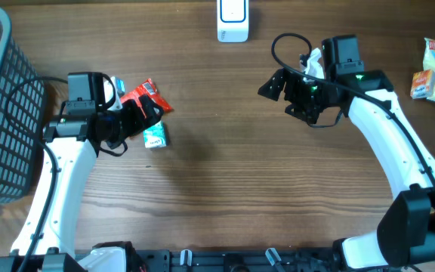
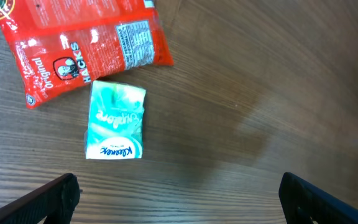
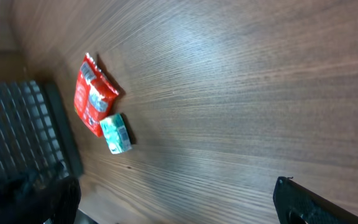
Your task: Scan the item barcode
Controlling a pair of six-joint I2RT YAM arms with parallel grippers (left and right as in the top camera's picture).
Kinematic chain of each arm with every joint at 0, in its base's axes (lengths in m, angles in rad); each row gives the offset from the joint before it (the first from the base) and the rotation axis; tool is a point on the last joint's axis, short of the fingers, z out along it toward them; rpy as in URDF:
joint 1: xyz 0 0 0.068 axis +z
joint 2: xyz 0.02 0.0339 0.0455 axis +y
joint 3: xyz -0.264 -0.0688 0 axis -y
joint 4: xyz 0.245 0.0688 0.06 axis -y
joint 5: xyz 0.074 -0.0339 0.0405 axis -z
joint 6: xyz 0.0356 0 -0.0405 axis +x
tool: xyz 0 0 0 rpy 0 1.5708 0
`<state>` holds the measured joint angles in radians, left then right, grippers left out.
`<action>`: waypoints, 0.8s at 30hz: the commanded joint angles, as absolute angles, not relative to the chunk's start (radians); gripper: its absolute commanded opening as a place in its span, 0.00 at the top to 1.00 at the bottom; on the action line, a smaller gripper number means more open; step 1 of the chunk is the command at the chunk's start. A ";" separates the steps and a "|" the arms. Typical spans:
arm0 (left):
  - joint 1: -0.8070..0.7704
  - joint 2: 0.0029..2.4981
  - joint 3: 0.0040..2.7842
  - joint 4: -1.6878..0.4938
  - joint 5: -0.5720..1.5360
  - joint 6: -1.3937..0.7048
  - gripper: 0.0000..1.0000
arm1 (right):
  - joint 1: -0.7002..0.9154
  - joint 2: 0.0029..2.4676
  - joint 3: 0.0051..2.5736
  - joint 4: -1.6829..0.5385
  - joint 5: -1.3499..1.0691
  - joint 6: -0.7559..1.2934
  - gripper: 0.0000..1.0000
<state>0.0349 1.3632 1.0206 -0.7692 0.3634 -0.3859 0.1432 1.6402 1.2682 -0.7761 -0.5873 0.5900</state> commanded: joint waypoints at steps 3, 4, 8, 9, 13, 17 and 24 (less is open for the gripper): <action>0.036 1.371 1.027 -0.758 0.377 -0.401 0.00 | 0.145 1.661 1.267 -0.767 -0.547 0.688 0.00; 0.036 1.371 1.027 -0.764 0.393 -0.405 0.00 | 0.145 1.661 1.267 -0.767 -0.515 0.688 0.00; 0.013 1.374 1.015 -0.790 0.464 -0.422 0.00 | 0.145 1.661 1.267 -0.767 -0.354 0.688 0.01; 0.003 1.374 1.007 -0.799 0.454 -0.422 0.00 | 0.145 1.661 1.267 -0.767 -0.328 0.688 0.00; -0.074 1.375 0.918 -0.794 0.356 -0.424 0.00 | 0.145 1.661 1.267 -0.756 -0.248 0.688 0.00; -0.138 1.375 0.818 -0.707 0.339 -0.423 0.00 | 0.145 1.661 1.267 -0.754 -0.224 0.688 0.00; -0.172 1.375 0.725 -0.603 0.163 -0.434 0.00 | 0.145 1.661 1.267 -0.751 -0.225 0.688 0.00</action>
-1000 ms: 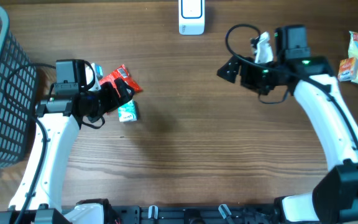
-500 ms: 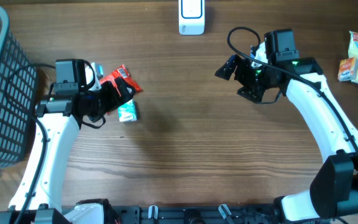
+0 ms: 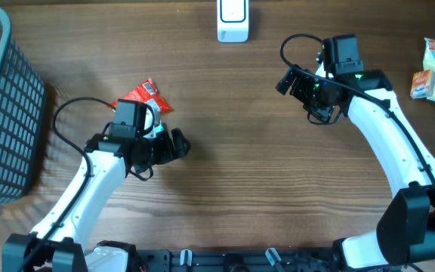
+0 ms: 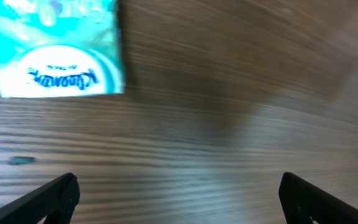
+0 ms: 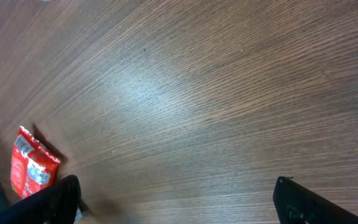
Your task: Scan the item barcode
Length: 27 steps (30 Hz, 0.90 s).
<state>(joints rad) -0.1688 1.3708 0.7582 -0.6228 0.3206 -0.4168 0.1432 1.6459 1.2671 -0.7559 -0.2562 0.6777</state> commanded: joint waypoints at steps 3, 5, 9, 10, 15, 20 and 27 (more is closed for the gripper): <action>-0.172 1.375 0.706 -0.599 -0.079 -0.529 0.00 | 0.145 1.661 1.267 -0.751 -0.225 0.688 0.00; -0.172 1.375 0.704 -0.583 -0.184 -0.548 0.00 | 0.145 1.661 1.267 -0.751 -0.225 0.687 0.00; -0.172 1.375 0.704 -0.520 -0.176 -0.547 0.00 | 0.145 1.661 1.267 -0.748 -0.225 0.688 0.00; -0.172 1.375 0.704 -0.504 -0.147 -0.547 0.02 | 0.145 1.661 1.267 -0.746 -0.225 0.688 0.00; -0.172 1.389 0.704 -0.419 -0.038 -0.501 0.14 | 0.145 1.661 1.267 -0.746 -0.225 0.688 0.00; -0.172 1.458 0.704 -0.366 -0.023 -0.502 0.43 | 0.145 1.661 1.267 -0.721 -0.239 0.717 0.00; -0.172 1.574 0.704 -0.320 0.000 -0.502 0.55 | 0.145 1.661 1.267 -0.748 -0.247 0.705 0.00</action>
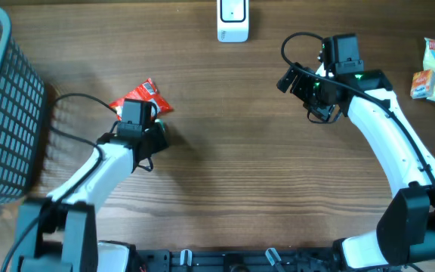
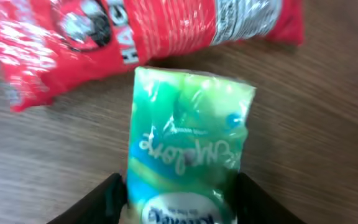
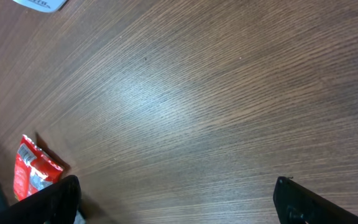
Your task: Scan the item barcode
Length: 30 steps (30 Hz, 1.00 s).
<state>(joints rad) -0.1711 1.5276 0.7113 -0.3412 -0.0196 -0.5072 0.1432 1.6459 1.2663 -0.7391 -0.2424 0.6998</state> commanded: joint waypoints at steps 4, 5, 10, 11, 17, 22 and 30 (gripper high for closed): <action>-0.172 1.575 0.704 -0.306 0.010 -0.502 0.87 | 0.145 1.663 1.267 -0.761 -0.247 0.666 0.00; -0.172 1.572 0.705 -0.305 0.025 -0.502 0.92 | 0.145 1.665 1.267 -0.761 -0.247 0.645 0.00; -0.172 1.534 0.706 -0.306 0.271 -0.497 0.96 | 0.145 1.670 1.267 -0.762 -0.248 0.602 0.01; -0.173 1.529 0.706 -0.306 0.327 -0.479 0.96 | 0.145 1.670 1.267 -0.767 -0.248 0.602 0.03; -0.262 1.519 0.706 -0.344 0.583 -0.422 0.96 | 0.145 1.670 1.267 -0.754 -0.249 0.606 0.00; -0.369 1.519 0.706 -0.327 0.527 -0.423 0.27 | 0.145 1.670 1.267 -0.779 -0.282 0.604 0.00; -0.368 1.478 0.784 -0.301 0.533 -0.430 0.00 | 0.176 1.691 1.267 -0.836 -0.310 0.591 0.00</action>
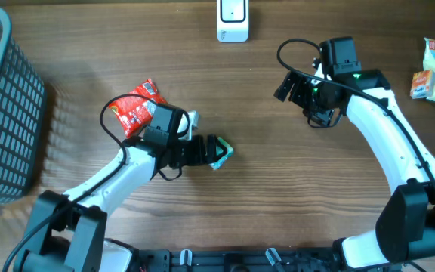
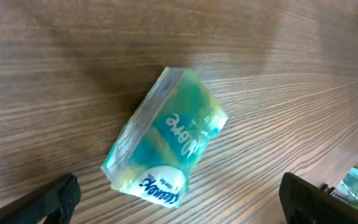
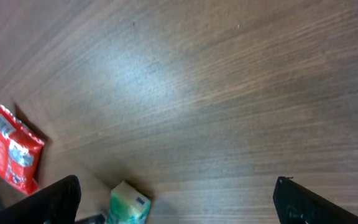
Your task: Scan the item barcode
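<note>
A green and white Kleenex tissue pack [image 2: 166, 140] lies slanted on the wooden table, near mid-table [image 1: 220, 151]. My left gripper [image 2: 179, 205] is open, its fingers wide apart just behind the pack and not touching it. A white scanner [image 1: 232, 20] stands at the far edge. My right gripper [image 3: 176, 202] is open and empty, hovering right of centre [image 1: 284, 85]. The pack also shows low in the right wrist view, as the tissue pack [image 3: 129, 209].
A red snack bag [image 1: 132, 110] lies left of the pack. A dark wire basket [image 1: 2, 113] fills the left edge. Yellow and orange snack packets sit at the right edge.
My left gripper was shut on the tissue pack beside the red bag. The pack now lies further right, near mid-table, and the left gripper is open behind it. The right arm barely moved.
The left gripper hung open above the pack and red bag. It then sat lower and to the right of the pack, still open. Then it was shut on the pack by the bag. Now the pack lies released nearer mid-table.
</note>
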Controlling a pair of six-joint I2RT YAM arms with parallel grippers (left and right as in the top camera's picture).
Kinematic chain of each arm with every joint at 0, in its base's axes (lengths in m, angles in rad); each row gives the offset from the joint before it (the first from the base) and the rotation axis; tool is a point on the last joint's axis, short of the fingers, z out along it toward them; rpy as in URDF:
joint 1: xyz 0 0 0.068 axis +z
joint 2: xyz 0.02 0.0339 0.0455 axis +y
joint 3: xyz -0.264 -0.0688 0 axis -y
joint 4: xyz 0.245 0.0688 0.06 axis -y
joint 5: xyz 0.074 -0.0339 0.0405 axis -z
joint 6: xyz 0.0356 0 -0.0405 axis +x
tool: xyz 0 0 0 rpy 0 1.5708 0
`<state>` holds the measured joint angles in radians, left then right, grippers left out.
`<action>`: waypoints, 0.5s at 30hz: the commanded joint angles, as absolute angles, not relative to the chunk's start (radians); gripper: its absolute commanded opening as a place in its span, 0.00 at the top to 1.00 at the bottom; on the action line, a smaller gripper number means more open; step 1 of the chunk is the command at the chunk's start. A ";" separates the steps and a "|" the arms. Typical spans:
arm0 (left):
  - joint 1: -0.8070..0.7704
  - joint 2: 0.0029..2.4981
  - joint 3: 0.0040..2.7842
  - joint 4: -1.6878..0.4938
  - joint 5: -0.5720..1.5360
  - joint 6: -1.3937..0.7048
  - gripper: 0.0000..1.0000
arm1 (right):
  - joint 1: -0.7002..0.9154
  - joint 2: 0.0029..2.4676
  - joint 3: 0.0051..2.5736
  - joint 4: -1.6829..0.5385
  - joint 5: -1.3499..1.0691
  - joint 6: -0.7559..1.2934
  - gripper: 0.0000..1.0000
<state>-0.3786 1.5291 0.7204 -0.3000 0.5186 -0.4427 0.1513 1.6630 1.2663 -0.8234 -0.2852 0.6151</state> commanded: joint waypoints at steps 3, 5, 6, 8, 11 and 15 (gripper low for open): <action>-0.345 1.423 0.819 -0.318 0.533 -0.430 0.00 | 0.202 1.709 1.267 -0.839 -0.316 0.545 0.00; -0.319 1.374 0.825 -0.323 0.525 -0.435 0.00 | 0.228 1.721 1.267 -0.836 -0.316 0.515 0.00; -0.302 1.348 0.825 -0.331 0.510 -0.448 0.00 | 0.243 1.726 1.267 -0.833 -0.317 0.505 0.00; -0.263 1.297 0.825 -0.373 0.432 -0.504 0.00 | 0.277 1.740 1.267 -0.823 -0.320 0.498 0.00; -0.204 1.230 0.825 -0.465 0.295 -0.587 0.00 | 0.337 1.761 1.267 -0.796 -0.324 0.498 0.00; -0.147 1.189 0.825 -0.577 0.172 -0.614 0.00 | 0.425 1.795 1.267 -0.726 -0.323 0.490 0.01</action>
<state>-0.1905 1.2221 0.8165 -0.5140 0.3401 -0.5491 0.3637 1.7603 1.2663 -0.7673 -0.3099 0.5175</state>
